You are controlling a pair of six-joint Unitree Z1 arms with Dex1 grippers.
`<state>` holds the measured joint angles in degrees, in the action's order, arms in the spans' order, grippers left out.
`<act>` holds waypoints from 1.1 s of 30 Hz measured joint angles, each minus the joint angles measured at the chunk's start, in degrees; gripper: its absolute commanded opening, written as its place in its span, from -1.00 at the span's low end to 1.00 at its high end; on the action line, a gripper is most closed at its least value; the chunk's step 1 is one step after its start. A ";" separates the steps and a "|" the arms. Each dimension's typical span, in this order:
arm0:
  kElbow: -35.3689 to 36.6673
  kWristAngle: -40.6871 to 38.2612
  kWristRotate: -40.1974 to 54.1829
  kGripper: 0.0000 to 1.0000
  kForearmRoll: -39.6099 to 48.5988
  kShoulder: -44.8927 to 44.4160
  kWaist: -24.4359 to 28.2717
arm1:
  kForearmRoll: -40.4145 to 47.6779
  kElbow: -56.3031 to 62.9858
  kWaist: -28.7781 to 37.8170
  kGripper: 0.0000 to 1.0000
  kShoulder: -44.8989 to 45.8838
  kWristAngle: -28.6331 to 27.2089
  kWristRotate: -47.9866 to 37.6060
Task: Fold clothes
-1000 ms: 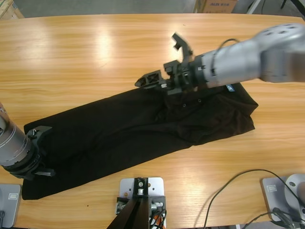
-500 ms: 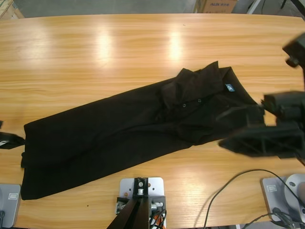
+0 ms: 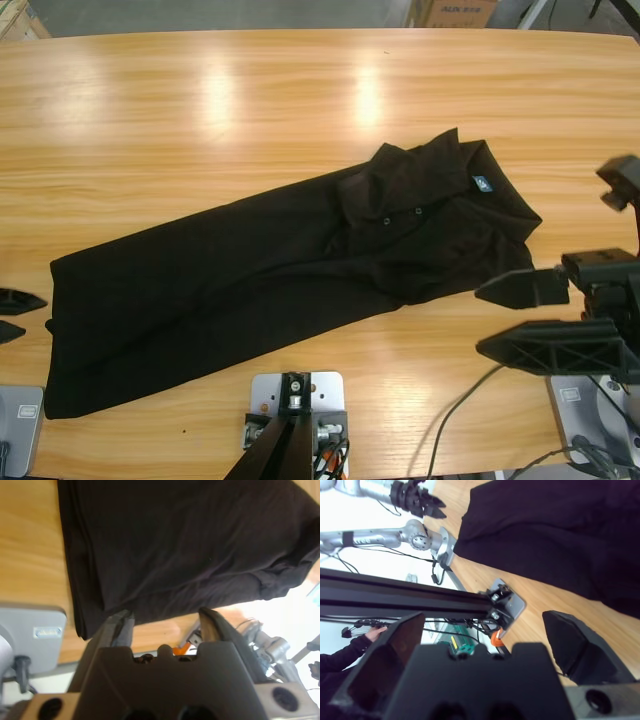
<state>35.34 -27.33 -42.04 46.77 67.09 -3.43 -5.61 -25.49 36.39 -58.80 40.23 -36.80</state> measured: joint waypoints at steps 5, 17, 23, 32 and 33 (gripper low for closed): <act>0.30 0.91 4.39 0.54 -1.42 9.34 1.94 | 0.00 1.64 -1.40 0.92 4.12 0.00 0.00; 2.50 10.37 -2.17 0.52 -2.96 20.52 -11.81 | 0.00 2.50 -3.35 0.92 6.25 0.00 0.00; 3.08 17.12 -5.72 0.87 -3.38 21.99 -16.08 | 0.00 2.53 -3.43 0.92 6.32 0.00 0.01; 4.72 19.88 -7.51 0.63 -1.79 24.31 -19.20 | 0.02 2.53 -3.89 0.92 6.32 0.00 0.39; 4.72 19.88 -7.72 0.62 -1.85 24.75 -19.80 | 0.02 2.54 -4.15 0.92 6.32 0.00 0.39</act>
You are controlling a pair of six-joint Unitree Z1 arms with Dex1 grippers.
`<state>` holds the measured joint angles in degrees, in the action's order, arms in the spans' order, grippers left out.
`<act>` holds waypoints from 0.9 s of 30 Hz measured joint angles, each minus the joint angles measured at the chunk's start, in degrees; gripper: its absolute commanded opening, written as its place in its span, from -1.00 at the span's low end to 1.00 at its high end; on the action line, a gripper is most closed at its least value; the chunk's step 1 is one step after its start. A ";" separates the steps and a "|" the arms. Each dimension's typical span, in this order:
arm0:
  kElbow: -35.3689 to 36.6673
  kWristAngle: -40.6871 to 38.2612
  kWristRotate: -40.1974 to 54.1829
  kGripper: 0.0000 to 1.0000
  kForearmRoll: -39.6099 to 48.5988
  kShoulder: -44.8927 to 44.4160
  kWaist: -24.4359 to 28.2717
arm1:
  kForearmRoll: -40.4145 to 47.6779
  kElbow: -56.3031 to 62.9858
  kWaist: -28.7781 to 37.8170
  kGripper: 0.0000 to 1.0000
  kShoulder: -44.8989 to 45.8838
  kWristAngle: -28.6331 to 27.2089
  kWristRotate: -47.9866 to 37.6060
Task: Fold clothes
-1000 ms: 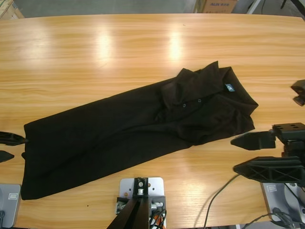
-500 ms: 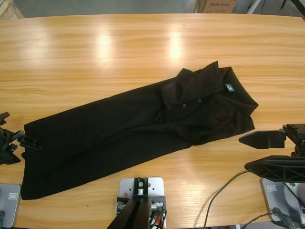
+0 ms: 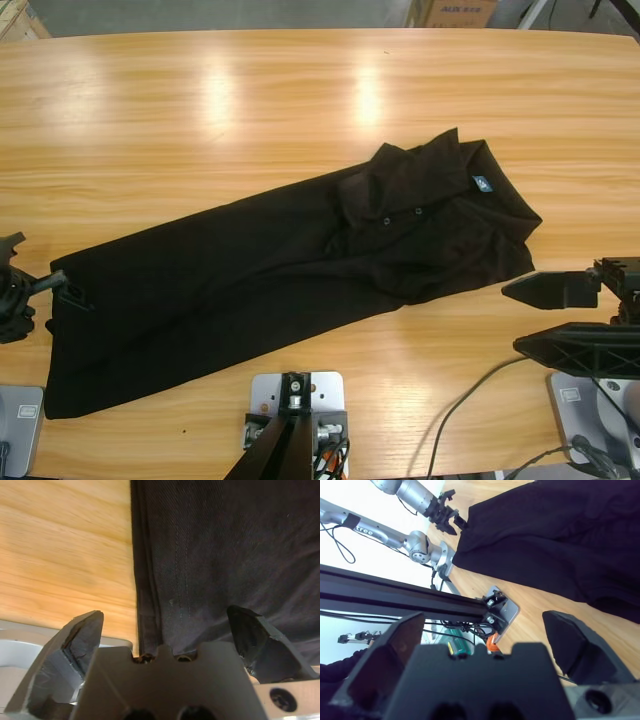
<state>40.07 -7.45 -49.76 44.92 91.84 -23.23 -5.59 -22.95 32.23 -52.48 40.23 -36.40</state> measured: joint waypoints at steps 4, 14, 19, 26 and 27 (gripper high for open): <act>-0.01 0.00 -0.49 0.63 -1.69 1.21 -1.83 | 0.00 0.18 -0.26 0.92 0.03 0.00 0.00; 1.01 1.65 -0.52 0.67 -1.96 4.61 -7.72 | 0.00 0.23 -0.41 0.92 0.35 0.00 0.00; 1.16 2.12 -0.52 0.94 -1.76 4.62 -8.20 | 0.00 0.23 -0.41 0.92 0.35 0.00 0.00; 1.39 3.25 -5.66 0.93 0.41 3.30 -8.25 | 0.00 0.23 -0.41 0.92 0.35 0.00 0.00; 1.45 3.25 -6.24 0.92 0.69 3.15 -8.25 | 0.00 0.23 -0.41 0.92 0.35 0.00 0.00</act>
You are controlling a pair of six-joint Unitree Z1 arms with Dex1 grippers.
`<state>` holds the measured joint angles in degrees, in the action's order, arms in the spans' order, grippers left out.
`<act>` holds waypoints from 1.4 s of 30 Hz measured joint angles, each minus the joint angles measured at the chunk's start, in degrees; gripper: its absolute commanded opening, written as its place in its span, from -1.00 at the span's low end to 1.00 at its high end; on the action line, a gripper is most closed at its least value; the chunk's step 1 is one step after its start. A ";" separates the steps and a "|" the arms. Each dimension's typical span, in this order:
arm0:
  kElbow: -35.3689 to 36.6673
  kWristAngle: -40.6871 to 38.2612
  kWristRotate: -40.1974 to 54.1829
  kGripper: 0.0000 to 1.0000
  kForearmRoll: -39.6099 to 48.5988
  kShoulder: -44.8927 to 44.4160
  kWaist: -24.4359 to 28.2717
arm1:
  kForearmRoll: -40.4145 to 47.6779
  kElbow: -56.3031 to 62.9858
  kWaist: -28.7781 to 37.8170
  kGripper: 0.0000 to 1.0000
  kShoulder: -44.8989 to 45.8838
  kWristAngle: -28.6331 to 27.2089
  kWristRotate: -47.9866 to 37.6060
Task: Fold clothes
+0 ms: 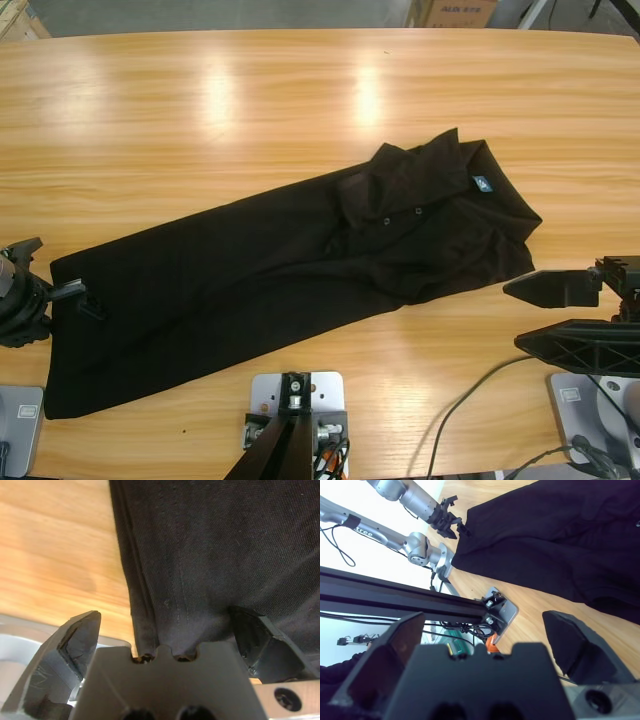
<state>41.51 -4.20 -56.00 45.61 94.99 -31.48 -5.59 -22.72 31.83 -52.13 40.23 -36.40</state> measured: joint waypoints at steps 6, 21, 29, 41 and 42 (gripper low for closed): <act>1.57 0.15 -1.51 0.87 2.06 -0.03 0.00 | 0.00 0.01 0.00 0.92 0.00 0.00 0.00; 3.21 1.66 -1.60 0.70 1.56 4.44 -3.44 | 0.00 0.19 0.00 0.92 0.40 0.00 0.00; 3.72 2.12 -1.60 0.38 1.57 4.87 -4.98 | 0.00 0.19 -0.19 0.92 0.40 0.00 0.00; 4.61 3.10 -1.60 0.34 1.60 5.81 -5.34 | 0.00 0.19 -0.19 0.90 0.39 0.00 0.01; 4.61 3.10 -1.60 0.31 1.60 5.81 -5.34 | 0.00 0.19 -0.19 0.90 0.39 0.00 0.01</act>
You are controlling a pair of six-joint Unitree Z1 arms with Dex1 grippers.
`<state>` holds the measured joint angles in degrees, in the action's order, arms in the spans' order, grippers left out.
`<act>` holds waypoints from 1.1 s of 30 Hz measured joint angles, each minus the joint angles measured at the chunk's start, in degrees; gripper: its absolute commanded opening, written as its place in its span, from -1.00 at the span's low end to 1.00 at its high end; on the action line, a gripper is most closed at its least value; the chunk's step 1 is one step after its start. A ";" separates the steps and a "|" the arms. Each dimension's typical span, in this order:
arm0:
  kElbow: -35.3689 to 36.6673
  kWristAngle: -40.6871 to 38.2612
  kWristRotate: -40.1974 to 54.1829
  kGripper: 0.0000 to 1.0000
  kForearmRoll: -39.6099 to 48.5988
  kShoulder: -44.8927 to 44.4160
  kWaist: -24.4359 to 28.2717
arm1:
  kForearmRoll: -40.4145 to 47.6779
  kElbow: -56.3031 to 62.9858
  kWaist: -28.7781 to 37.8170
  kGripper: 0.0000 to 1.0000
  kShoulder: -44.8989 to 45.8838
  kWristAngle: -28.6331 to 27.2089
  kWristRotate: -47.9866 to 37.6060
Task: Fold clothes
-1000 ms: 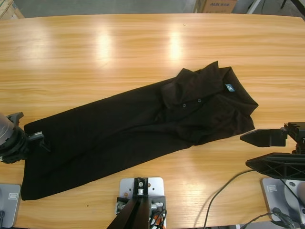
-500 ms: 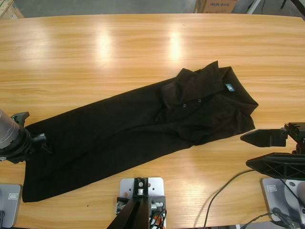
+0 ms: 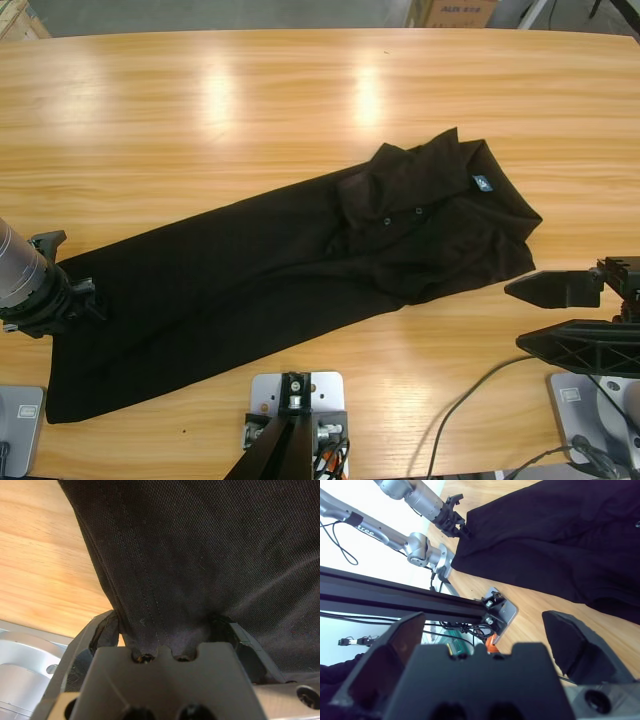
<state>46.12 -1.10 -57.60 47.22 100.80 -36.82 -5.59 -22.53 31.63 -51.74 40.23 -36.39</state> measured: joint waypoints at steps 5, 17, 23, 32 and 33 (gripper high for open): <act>0.00 0.00 0.00 0.30 0.00 0.00 0.00 | 0.00 0.00 0.00 0.90 0.00 0.00 0.18; 0.30 0.00 0.00 0.77 0.27 0.02 -0.03 | -1.02 -1.58 1.32 0.90 -5.68 -8.22 2.73; 0.81 1.63 0.08 0.76 0.97 -0.49 -0.04 | -3.65 -12.49 12.34 0.24 -19.45 -25.55 19.00; 1.62 2.19 2.02 0.76 0.98 -5.41 -0.05 | -18.09 -28.58 14.22 -0.37 -34.43 -32.14 67.10; 1.62 2.19 2.16 0.76 1.02 -5.75 -0.04 | -18.99 -29.93 14.24 -0.37 -36.51 -32.67 70.86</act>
<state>47.75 1.10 -55.44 48.23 95.05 -36.86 -24.57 -52.46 45.87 -88.25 7.56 34.47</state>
